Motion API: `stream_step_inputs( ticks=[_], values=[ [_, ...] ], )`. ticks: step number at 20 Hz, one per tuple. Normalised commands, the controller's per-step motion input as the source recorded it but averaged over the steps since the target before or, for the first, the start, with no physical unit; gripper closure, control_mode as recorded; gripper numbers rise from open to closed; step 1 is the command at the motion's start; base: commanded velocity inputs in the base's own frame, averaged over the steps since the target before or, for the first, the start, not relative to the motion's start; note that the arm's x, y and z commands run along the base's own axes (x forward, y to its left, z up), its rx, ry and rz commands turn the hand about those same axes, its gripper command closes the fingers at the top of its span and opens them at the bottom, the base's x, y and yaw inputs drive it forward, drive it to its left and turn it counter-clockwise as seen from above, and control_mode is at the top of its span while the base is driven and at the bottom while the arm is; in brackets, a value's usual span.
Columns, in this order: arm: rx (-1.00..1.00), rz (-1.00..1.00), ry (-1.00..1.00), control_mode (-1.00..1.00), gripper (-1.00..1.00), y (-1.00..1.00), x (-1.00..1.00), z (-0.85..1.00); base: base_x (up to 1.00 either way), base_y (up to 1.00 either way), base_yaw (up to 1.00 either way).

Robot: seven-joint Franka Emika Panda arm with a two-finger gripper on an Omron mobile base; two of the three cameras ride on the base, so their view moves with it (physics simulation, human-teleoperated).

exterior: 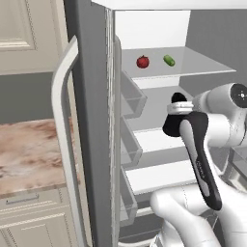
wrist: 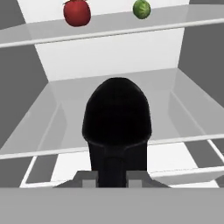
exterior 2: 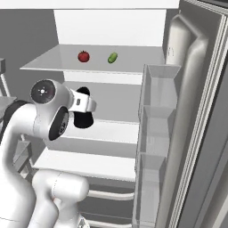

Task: Move the cucumber and tomato from the second highest shelf to the top shelf to make space. Then, place the pitcher from the counter on the cleared second highest shelf.

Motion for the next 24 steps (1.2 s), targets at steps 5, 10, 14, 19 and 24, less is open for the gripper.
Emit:
stream_step_inputs(
  ticks=[5,10,14,19,24],
  values=[
    [0.0,0.02,-0.02,-1.0,1.0,-0.15,0.66,-0.03,0.0,0.0,0.0],
    [0.0,0.04,0.0,-1.0,1.0,-0.08,0.73,-0.17,0.0,0.0,0.0],
    [0.0,0.04,0.0,-1.0,1.0,0.0,0.69,-0.39,0.0,0.0,0.0],
    [0.0,0.03,0.0,-1.0,1.0,0.0,0.7,-0.43,0.0,0.0,0.0],
    [-0.01,0.01,0.0,-1.0,1.0,0.0,0.65,-0.27,0.0,0.0,0.0]
  ],
)
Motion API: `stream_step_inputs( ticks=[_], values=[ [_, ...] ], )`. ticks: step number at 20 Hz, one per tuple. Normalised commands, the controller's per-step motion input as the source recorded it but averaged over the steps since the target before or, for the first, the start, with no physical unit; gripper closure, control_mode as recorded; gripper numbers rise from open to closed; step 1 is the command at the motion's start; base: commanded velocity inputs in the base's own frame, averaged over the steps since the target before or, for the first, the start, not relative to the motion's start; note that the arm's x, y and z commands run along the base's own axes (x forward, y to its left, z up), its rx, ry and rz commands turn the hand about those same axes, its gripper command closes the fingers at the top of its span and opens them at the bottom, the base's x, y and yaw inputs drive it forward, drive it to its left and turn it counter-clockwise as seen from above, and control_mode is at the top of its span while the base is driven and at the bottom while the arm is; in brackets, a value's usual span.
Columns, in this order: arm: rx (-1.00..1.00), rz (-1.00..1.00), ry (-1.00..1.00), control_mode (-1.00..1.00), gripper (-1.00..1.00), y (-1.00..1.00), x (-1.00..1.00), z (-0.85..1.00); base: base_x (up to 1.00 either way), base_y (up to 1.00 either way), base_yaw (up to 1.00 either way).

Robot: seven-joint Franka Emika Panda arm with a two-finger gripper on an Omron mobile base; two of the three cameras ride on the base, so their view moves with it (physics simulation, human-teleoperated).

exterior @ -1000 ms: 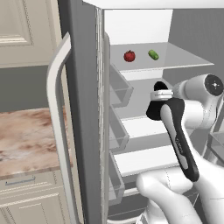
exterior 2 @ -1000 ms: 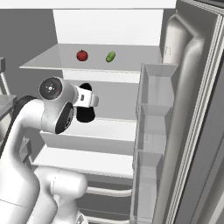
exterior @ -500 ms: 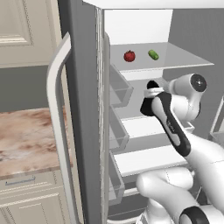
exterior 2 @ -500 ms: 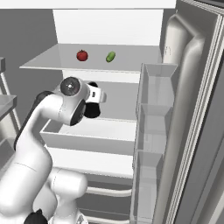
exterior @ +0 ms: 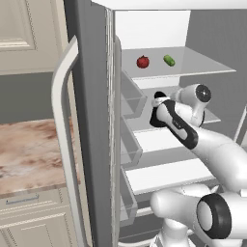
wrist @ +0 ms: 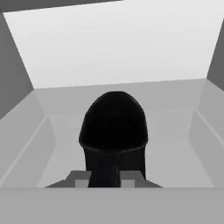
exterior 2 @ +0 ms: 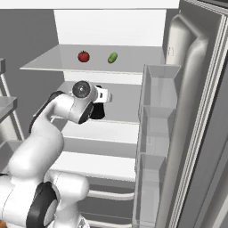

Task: Move the cucumber and tomato from the second highest shelf to the top shelf to make space. Then, place the pitcher from the counter on the cleared second highest shelf.

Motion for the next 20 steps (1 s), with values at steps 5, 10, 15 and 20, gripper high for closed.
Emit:
stream_step_inputs(
  ticks=[5,10,15,20],
  values=[
    [-0.02,0.0,0.0,-1.0,1.0,0.0,0.61,-0.19,0.0,0.0,0.0],
    [-0.02,0.0,-0.01,-1.0,1.0,0.0,0.5,-0.17,0.0,0.0,0.0],
    [-0.05,0.0,-0.15,-1.0,1.0,0.0,0.04,-0.13,0.0,0.0,0.0],
    [-0.05,0.0,-0.18,-1.0,1.0,0.0,0.01,-0.07,0.0,0.0,0.0]
  ],
)
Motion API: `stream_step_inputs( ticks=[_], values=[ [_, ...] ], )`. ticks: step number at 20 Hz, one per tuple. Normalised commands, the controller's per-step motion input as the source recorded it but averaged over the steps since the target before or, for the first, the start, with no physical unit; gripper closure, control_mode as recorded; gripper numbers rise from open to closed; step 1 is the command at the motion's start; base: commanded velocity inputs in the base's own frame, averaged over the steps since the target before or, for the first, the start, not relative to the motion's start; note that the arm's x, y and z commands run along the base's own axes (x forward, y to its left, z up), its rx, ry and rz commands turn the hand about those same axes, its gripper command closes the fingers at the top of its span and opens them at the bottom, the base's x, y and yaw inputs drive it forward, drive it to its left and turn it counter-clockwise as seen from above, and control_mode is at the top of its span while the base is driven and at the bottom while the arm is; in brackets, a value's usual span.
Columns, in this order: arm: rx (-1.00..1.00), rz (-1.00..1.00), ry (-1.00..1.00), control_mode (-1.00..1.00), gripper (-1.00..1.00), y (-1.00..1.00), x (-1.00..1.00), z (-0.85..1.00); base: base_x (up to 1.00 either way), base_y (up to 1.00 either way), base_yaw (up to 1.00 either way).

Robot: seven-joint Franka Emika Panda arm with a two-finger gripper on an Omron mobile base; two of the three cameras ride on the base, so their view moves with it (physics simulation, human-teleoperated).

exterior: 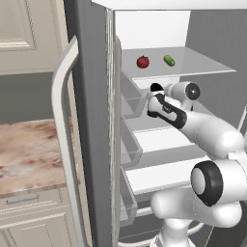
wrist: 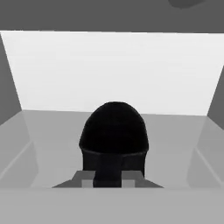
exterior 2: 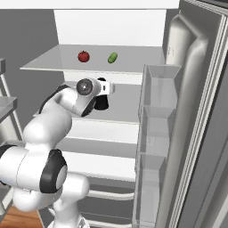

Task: Move the cucumber and tomato from the second highest shelf to the top shelf to make space. Then, place the pitcher from the counter on the cleared second highest shelf.

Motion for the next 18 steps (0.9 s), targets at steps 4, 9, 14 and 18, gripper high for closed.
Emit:
stream_step_inputs(
  ticks=[4,9,14,18],
  values=[
    [-0.03,0.01,-0.13,-1.0,-1.0,0.0,0.07,-0.12,0.0,0.0,0.0],
    [0.0,0.0,-0.03,-1.0,-1.0,-0.07,0.05,-0.01,0.0,0.0,0.0],
    [0.0,0.0,0.0,-1.0,-1.0,-0.14,-0.03,0.04,0.0,0.0,0.0],
    [0.0,0.0,0.0,-1.0,-1.0,-0.07,-0.33,0.29,0.0,0.0,0.0]
  ],
)
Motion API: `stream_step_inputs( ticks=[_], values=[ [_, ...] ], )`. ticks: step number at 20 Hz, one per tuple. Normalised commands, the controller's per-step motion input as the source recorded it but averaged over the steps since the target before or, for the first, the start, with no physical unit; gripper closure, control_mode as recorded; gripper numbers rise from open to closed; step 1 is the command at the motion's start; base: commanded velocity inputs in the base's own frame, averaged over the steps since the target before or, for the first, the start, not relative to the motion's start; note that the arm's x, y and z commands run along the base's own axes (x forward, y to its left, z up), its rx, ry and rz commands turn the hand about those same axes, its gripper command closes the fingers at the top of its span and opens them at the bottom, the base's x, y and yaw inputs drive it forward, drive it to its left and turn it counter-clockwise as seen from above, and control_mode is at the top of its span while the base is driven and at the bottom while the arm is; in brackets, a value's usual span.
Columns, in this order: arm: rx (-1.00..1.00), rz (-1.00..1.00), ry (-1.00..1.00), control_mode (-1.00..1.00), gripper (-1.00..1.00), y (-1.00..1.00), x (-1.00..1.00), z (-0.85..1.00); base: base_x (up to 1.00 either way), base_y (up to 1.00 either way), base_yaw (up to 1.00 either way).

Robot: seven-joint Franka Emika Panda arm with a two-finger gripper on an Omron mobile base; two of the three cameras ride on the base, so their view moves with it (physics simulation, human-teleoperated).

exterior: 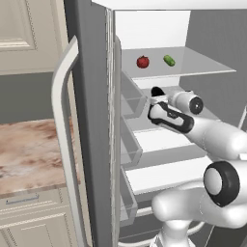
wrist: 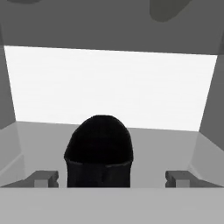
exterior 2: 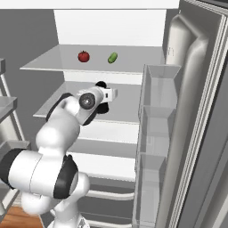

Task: Move the cucumber and tomato from the second highest shelf to the top shelf to make space. Then, place the pitcher from the counter on the cleared second highest shelf.

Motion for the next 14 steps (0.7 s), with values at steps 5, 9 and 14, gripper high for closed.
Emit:
stream_step_inputs(
  ticks=[5,9,14],
  values=[
    [-0.01,0.0,0.04,-1.0,-1.0,0.0,-0.56,0.79,0.0,0.0,0.0],
    [-0.09,0.0,0.24,-1.0,-1.0,0.0,-0.76,0.96,0.0,0.0,0.0],
    [-0.15,0.03,0.3,-1.0,-1.0,0.0,-0.99,0.42,0.0,0.0,0.0]
  ],
)
